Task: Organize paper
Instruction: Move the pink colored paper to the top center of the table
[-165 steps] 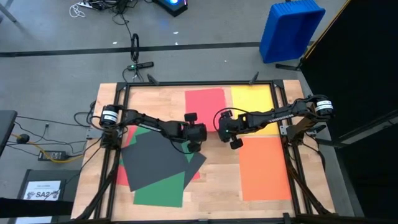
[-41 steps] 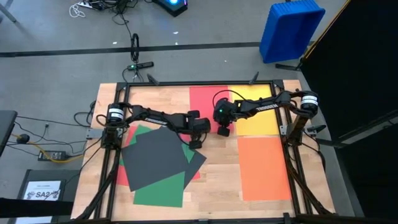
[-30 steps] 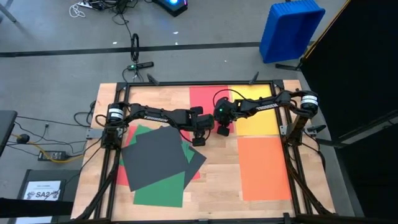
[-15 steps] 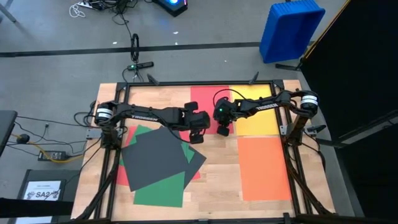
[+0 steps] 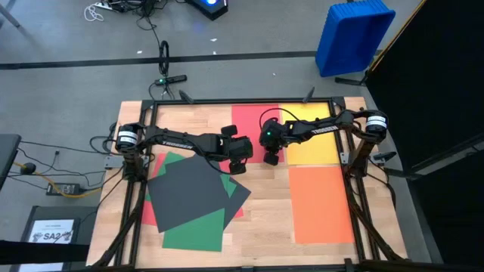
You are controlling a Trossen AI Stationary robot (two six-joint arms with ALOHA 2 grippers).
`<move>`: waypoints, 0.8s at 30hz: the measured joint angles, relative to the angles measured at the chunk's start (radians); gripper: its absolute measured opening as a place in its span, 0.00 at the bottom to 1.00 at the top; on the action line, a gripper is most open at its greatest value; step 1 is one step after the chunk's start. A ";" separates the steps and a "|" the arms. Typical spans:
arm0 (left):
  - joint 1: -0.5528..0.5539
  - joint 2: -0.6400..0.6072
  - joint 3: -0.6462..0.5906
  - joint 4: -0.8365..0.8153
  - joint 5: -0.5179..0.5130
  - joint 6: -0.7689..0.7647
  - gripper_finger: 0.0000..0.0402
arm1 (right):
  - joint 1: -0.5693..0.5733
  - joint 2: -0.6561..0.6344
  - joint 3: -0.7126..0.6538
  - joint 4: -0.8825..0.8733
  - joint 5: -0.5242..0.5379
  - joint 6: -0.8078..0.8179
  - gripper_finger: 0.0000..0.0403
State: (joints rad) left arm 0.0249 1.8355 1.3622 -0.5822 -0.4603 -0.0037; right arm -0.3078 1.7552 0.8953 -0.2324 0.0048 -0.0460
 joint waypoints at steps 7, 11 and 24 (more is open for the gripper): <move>0.007 0.000 -0.045 0.013 0.001 -0.010 0.17 | 0.000 -0.043 -0.004 -0.028 0.028 0.000 0.00; 0.008 0.000 -0.045 0.027 0.000 -0.013 0.17 | 0.000 -0.043 -0.004 -0.021 0.029 -0.004 0.00; 0.008 0.000 -0.045 0.041 0.007 -0.010 0.17 | 0.003 -0.061 -0.001 -0.018 0.046 -0.016 0.00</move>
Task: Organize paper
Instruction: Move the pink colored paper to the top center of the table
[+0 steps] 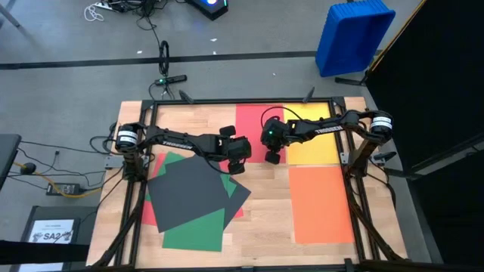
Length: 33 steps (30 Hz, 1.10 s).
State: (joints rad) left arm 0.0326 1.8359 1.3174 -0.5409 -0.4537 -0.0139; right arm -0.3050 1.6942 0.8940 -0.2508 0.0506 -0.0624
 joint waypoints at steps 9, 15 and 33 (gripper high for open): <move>0.036 0.051 0.000 0.113 0.034 0.061 0.17 | 0.032 -0.097 0.002 -0.047 0.035 0.017 0.00; 0.144 0.072 0.000 0.116 0.069 0.089 0.15 | 0.078 -0.093 0.001 -0.150 0.035 0.061 0.00; 0.253 0.189 0.001 0.213 0.230 0.054 0.04 | 0.116 -0.093 -0.085 -0.117 0.033 0.137 0.00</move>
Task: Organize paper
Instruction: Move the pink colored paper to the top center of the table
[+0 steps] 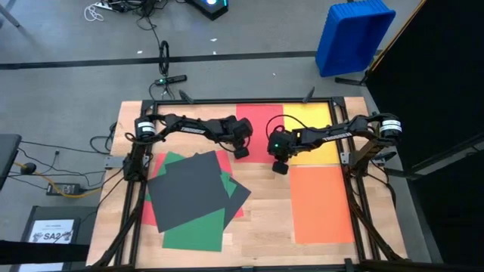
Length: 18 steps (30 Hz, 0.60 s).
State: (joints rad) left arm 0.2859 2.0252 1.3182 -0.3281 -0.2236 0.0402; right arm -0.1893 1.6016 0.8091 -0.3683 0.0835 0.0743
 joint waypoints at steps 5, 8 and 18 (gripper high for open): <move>0.000 0.003 0.000 -0.004 0.007 -0.019 0.04 | -0.022 0.000 -0.010 0.000 0.013 0.015 0.00; 0.000 0.003 0.000 -0.006 0.011 -0.021 0.04 | -0.036 0.000 -0.013 0.002 0.026 0.023 0.00; 0.000 0.002 0.003 -0.057 0.040 -0.045 0.04 | -0.066 0.000 -0.013 0.017 0.027 0.024 0.00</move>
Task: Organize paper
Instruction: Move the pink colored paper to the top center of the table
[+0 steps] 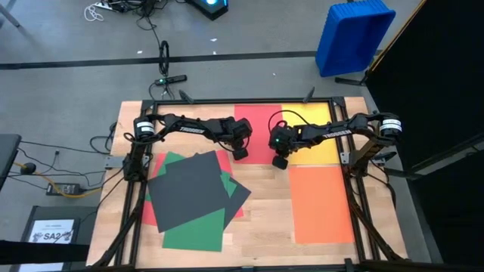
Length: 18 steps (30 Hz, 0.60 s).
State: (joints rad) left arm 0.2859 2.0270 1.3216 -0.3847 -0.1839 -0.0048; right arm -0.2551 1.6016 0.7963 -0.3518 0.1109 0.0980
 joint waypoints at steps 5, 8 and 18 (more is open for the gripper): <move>0.000 0.000 0.000 -0.004 0.014 -0.005 0.04 | -0.015 0.000 0.000 0.008 0.001 0.000 0.00; 0.000 0.000 0.000 -0.004 0.014 -0.007 0.04 | -0.024 0.000 0.000 0.008 0.003 0.000 0.00; -0.008 0.000 -0.003 -0.002 0.022 -0.027 0.04 | -0.066 0.000 0.000 0.023 0.011 0.000 0.00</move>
State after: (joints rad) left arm 0.2783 2.0270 1.3190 -0.3872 -0.1618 -0.0315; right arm -0.3210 1.6016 0.7963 -0.3293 0.1215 0.0975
